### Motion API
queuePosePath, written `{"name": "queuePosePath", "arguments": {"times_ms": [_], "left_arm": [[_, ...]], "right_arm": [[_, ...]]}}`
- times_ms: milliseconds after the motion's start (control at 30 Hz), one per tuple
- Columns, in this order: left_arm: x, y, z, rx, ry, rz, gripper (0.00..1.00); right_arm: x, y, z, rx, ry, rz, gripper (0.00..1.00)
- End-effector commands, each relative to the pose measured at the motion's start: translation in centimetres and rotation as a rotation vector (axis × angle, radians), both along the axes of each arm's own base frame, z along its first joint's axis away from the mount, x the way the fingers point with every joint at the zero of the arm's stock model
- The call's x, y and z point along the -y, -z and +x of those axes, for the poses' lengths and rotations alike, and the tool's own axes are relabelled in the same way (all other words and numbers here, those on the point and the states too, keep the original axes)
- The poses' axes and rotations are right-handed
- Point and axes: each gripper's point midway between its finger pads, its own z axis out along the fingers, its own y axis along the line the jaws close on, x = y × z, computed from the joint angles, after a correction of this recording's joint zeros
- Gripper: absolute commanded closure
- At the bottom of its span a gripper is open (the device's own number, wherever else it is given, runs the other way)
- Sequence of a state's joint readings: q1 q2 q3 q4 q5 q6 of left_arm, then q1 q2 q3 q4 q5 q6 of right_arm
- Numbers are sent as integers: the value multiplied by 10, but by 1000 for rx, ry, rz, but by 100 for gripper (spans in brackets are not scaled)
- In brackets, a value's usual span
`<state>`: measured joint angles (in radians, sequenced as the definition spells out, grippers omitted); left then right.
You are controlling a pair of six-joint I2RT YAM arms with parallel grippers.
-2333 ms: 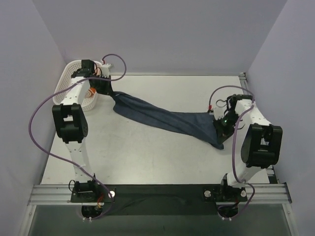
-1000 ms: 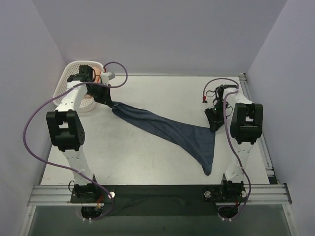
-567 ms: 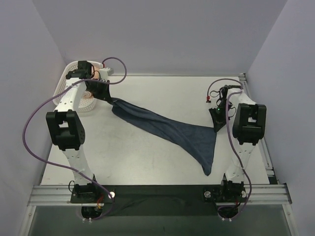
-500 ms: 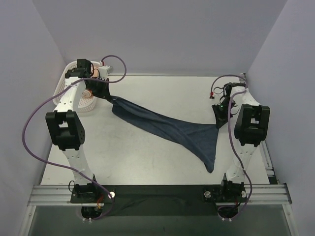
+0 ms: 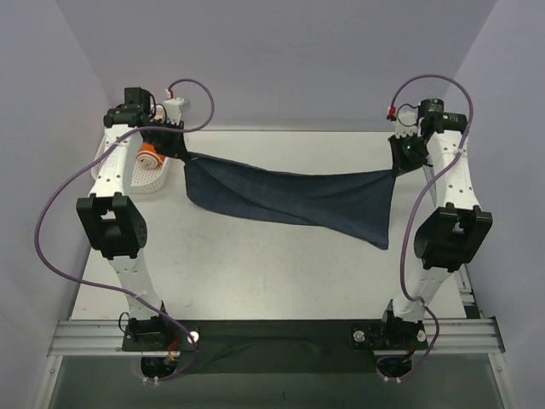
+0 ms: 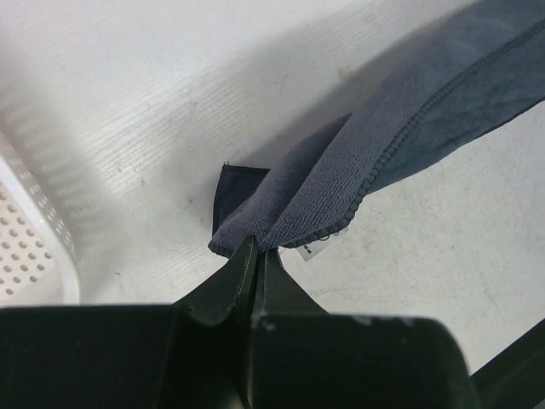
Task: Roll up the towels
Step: Flatten the towel
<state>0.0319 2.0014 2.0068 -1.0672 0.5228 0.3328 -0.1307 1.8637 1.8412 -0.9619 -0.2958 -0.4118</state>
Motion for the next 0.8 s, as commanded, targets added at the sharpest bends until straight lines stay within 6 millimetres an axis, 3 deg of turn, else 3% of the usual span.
{"name": "queuePosePath", "arguments": {"times_ms": [0,33,67,167,267,367,433,467,533,600,633,700,767], "left_arm": [[-11,-57,20,145,-38,-40,100],[-14,-69,25,165,-57,-61,100],[-16,-90,32,223,-65,-71,100],[-29,-114,43,282,-98,-104,100],[-35,-117,42,289,-97,-110,100],[-31,-118,31,290,-63,-108,100],[-29,-106,22,258,-45,-112,100],[-28,-112,16,270,-39,-110,100],[-29,-102,5,237,-31,-112,100],[-31,-110,-10,250,-34,-111,100],[-30,-102,-19,222,-30,-120,100],[-34,-117,-38,256,-35,-116,100],[-33,-112,-56,232,-39,-136,100]], "right_arm": [[12,-65,16,166,32,-24,100],[16,-75,21,200,43,-30,100],[23,-100,29,273,63,-40,100],[36,-123,38,344,105,-46,100],[43,-144,39,403,128,-44,100],[42,-142,33,396,128,-29,100],[41,-131,27,367,127,-10,100],[40,-135,22,376,129,-7,100],[38,-125,13,348,129,11,100],[36,-133,0,365,126,14,100],[38,-127,-6,350,135,19,100],[35,-138,-23,379,134,30,100],[33,-143,-45,392,140,36,100]]}}
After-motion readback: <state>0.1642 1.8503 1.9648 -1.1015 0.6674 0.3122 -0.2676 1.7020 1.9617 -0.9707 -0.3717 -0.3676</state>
